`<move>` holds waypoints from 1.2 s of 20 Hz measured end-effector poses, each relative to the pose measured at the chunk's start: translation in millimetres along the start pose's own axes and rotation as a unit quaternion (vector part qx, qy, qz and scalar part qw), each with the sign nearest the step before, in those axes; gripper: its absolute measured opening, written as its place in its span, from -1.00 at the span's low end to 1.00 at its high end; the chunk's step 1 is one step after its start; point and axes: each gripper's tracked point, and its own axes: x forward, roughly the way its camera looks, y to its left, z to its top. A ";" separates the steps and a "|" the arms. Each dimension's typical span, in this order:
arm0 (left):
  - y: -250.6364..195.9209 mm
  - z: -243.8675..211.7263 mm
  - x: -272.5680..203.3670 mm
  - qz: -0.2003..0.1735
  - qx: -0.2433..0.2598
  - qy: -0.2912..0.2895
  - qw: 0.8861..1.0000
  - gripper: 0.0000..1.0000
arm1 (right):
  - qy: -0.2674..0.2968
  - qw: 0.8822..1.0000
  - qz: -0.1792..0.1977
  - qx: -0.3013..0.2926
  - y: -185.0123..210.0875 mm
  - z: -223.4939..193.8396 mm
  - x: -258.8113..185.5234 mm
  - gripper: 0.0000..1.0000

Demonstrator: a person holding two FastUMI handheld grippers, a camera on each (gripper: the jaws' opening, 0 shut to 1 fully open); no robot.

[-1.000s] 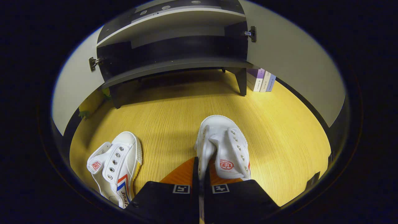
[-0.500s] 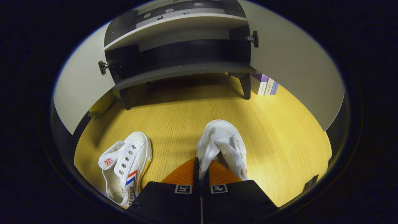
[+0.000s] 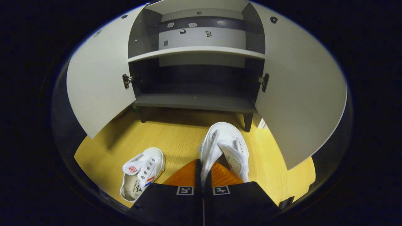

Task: Grab one shoe with the right hand and put it into the shoe cabinet, grab the other shoe with the left hand and put it into the shoe cabinet; then close the right door with the right hand and the left door with the left hand.

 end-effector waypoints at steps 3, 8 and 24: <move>8.9 7.9 -1.3 0.009 0.011 -0.013 1.000 0.89 | -0.032 0.999 0.000 -0.021 3.7 41.5 -15.9 -0.86; 17.8 12.5 -3.8 0.024 0.015 -0.016 0.999 0.89 | -0.076 0.997 -0.007 -0.031 12.1 111.6 -28.1 -0.86; 31.0 38.6 1.7 0.023 0.021 -0.038 0.999 0.94 | -0.188 0.979 -0.033 -0.079 -0.4 344.2 29.0 -0.87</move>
